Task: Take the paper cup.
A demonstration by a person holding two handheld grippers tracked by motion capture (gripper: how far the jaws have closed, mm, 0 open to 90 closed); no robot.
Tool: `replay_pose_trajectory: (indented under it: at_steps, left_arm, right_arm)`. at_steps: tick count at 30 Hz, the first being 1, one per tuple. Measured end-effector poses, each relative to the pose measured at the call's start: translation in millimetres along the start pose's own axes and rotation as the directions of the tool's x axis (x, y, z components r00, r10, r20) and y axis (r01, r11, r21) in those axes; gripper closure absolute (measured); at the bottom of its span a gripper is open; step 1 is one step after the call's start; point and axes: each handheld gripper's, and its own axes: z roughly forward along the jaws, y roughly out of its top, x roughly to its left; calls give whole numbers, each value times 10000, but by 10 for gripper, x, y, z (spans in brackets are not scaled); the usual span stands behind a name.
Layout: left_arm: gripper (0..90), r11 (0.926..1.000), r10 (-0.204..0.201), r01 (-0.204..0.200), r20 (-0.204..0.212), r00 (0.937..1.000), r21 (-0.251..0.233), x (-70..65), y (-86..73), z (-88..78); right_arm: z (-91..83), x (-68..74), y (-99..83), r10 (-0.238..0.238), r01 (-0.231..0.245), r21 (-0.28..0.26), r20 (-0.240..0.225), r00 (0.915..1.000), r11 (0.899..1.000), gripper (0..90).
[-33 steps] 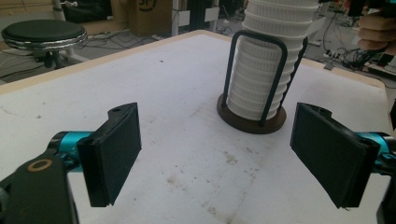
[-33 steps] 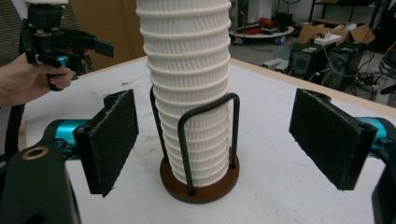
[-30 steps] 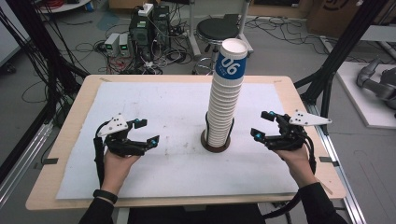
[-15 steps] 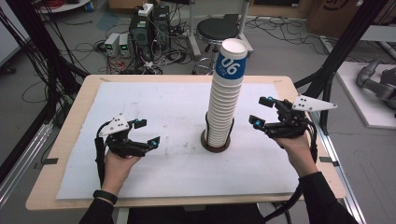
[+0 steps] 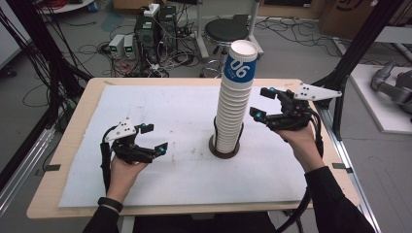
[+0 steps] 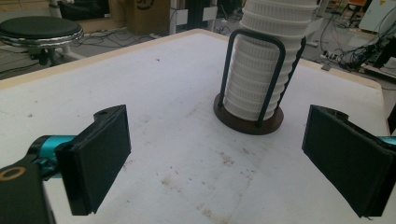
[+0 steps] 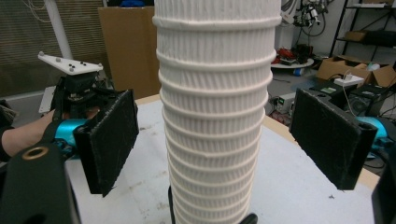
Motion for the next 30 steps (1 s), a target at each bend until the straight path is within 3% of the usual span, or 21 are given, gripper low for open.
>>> replay_pose_trajectory:
  at_steps: [8, 13, 19, 30]
  left_arm:
    - [79, 10000, -27, 27, 80, 10000, 57, -1, -5, 6]
    - [79, 10000, -1, 0, 114, 9999, 73, -5, -5, 11]
    - [79, 10000, -31, 30, 135, 9999, 62, -12, -4, 13]
    - [79, 9999, -54, 51, 174, 9998, 163, -23, -8, 48]
  right_arm:
    - [199, -33, 134, 88, -90, 331, 76, 9999, 9994, 159]
    - [314, -20, 192, 85, -77, 439, -180, 9998, 9990, 151]
    - [365, -30, 209, 132, -133, 571, 20, 9999, 9983, 151]
    - [457, -55, 233, 339, -330, 602, -146, 9993, 9976, 137]
